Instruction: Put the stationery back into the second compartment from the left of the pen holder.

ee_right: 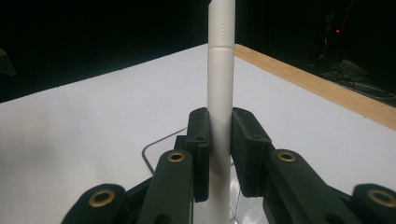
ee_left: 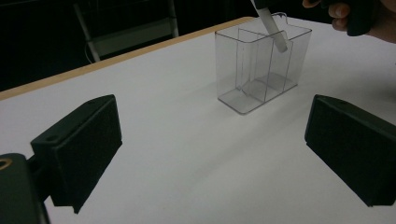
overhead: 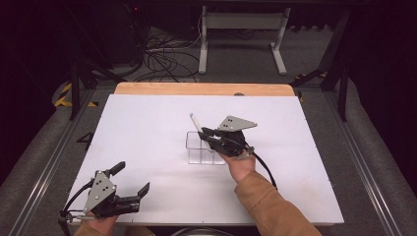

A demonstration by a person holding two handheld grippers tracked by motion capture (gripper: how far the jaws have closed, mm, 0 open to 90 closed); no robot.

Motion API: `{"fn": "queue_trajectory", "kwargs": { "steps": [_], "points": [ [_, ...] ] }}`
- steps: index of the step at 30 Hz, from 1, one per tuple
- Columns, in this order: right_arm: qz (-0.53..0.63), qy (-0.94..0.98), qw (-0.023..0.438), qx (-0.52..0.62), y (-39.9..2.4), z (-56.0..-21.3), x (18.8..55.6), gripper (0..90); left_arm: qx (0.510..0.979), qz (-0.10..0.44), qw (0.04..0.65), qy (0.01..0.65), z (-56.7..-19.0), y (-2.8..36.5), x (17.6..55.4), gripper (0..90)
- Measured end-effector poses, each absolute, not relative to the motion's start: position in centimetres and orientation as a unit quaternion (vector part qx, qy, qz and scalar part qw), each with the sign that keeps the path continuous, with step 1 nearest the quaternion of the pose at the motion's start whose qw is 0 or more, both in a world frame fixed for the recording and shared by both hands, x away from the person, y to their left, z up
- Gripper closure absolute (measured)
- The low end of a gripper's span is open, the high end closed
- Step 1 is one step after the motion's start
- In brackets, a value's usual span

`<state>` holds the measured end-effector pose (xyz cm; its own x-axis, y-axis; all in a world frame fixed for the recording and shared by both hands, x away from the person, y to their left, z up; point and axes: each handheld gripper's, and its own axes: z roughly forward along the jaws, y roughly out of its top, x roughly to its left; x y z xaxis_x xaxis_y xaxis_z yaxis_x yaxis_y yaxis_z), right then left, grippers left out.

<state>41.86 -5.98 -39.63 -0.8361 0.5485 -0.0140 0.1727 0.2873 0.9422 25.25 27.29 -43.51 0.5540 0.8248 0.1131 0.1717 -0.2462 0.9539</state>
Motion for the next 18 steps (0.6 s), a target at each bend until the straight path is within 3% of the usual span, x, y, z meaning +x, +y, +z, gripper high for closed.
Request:
{"fn": "queue_trajectory", "kwargs": {
  "steps": [8, 13, 16, 18],
  "points": [
    [0.541, 0.79, 0.166, 0.236, -6.4, -40.1, 41.7, 76.4, 0.72, 0.321, 0.508, 0.346, -43.5, 27.2, 25.3, 4.7],
    [0.533, 0.792, 0.175, 0.243, -6.8, -39.6, 41.9, 37.0, 0.721, 0.321, 0.507, 0.346, -43.5, 27.2, 25.3, 4.7],
    [0.526, 0.789, 0.186, 0.255, -7.2, -39.2, 41.9, 24.6, 0.721, 0.321, 0.507, 0.346, -43.5, 27.2, 25.3, 4.7],
    [0.529, 0.786, 0.191, 0.256, -7.5, -38.8, 41.8, 22.1, 0.722, 0.321, 0.507, 0.346, -43.5, 27.2, 25.3, 4.7]
  ]
}}
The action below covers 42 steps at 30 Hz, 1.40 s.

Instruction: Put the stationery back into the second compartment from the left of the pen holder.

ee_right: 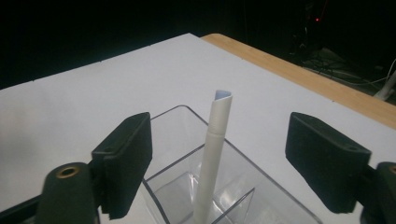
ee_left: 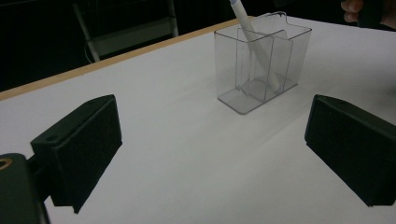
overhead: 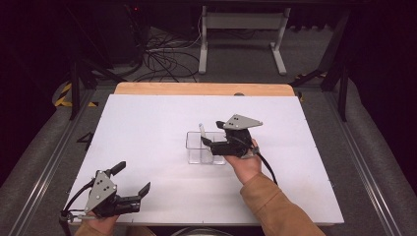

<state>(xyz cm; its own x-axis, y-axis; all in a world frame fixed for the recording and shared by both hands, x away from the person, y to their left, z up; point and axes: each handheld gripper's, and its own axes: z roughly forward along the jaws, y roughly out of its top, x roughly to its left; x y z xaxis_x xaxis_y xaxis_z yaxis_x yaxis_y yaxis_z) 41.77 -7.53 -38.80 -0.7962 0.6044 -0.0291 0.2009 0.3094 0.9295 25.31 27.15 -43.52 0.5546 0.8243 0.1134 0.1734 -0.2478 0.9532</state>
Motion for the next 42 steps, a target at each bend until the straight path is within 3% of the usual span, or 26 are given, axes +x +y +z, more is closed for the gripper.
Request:
{"fn": "queue_trajectory", "kwargs": {
  "steps": [25, 42],
  "points": [
    [0.548, 0.774, 0.221, 0.228, -12.0, -34.7, 38.8, 5.4, 0.719, 0.321, 0.51, 0.346, -43.4, 27.2, 25.6, 4.7],
    [0.552, 0.774, 0.212, 0.225, -17.1, -36.9, 35.8, 0.5, 0.714, 0.327, 0.512, 0.347, -43.3, 27.3, 25.5, 4.7]
  ]
}}
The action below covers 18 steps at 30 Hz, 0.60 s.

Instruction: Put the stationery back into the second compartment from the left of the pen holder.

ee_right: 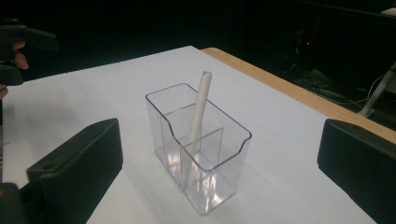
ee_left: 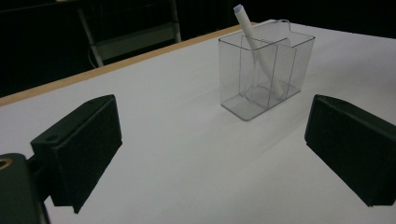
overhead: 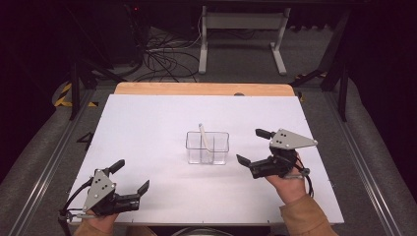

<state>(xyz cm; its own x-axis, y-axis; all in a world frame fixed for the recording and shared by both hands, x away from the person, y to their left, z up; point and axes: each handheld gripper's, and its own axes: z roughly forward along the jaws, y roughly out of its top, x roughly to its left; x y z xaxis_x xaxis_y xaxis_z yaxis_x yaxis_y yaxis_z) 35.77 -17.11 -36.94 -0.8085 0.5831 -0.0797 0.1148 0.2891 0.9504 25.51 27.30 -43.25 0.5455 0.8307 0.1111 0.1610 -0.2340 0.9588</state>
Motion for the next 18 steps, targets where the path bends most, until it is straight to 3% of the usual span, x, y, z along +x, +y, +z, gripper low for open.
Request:
{"fn": "queue_trajectory", "kwargs": {
  "steps": [18],
  "points": [
    [0.536, 0.776, 0.208, 0.259, -21.6, -43.6, 33.5, 0.4, 0.713, 0.328, 0.512, 0.349, -43.3, 27.5, 25.4, 4.7]
  ]
}}
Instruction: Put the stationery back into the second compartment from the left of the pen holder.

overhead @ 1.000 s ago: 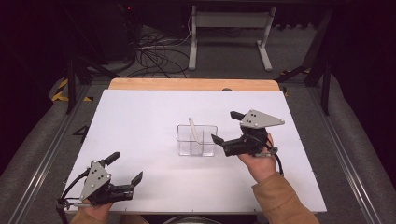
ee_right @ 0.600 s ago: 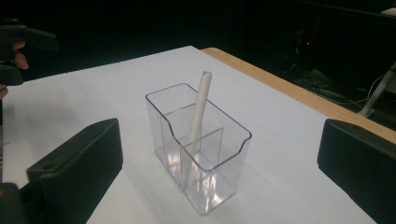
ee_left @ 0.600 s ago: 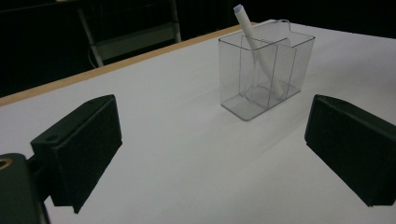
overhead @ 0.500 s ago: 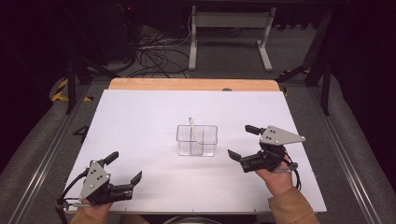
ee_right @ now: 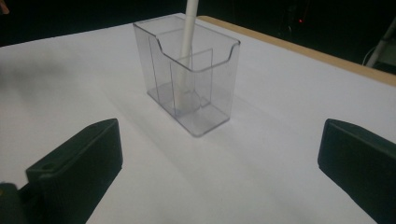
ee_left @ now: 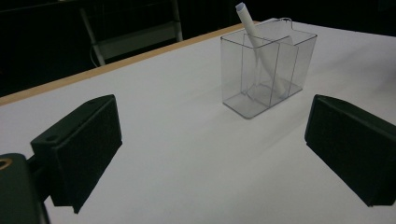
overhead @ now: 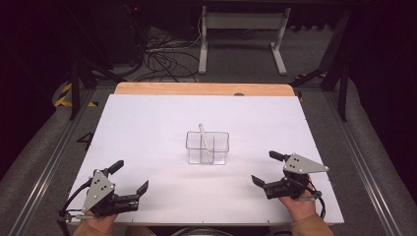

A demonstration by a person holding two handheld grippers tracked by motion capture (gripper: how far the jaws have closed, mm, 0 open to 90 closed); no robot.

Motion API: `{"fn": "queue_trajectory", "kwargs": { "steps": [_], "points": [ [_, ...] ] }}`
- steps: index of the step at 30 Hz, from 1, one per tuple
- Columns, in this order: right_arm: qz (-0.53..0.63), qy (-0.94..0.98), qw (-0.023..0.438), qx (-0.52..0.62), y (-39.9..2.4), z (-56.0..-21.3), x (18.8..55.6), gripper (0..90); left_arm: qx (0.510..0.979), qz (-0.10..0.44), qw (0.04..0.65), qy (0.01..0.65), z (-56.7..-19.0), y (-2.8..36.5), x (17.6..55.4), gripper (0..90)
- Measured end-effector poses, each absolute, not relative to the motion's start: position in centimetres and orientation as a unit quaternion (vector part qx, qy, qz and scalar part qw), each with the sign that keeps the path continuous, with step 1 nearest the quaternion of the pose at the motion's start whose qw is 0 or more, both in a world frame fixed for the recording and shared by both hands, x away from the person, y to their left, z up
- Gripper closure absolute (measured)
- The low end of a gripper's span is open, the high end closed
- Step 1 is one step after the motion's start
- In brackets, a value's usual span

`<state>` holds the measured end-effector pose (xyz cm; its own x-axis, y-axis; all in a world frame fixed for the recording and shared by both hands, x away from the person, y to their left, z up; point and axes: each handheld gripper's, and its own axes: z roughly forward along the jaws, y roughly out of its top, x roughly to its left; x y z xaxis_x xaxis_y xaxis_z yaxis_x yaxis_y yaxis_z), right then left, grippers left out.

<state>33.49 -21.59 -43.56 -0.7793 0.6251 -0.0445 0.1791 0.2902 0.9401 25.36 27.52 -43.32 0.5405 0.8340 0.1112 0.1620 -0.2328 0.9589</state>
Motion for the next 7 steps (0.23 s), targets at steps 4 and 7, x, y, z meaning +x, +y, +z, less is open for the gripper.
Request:
{"fn": "queue_trajectory", "kwargs": {
  "steps": [4, 7],
  "points": [
    [0.527, 0.777, 0.212, 0.271, -22.4, -45.4, 32.6, 0.4, 0.715, 0.329, 0.51, 0.348, -43.4, 27.6, 25.4, 4.7],
    [0.531, 0.777, 0.196, 0.276, -22.7, -46.5, 32.4, 0.4, 0.716, 0.33, 0.51, 0.345, -43.4, 27.7, 25.4, 4.7]
  ]
}}
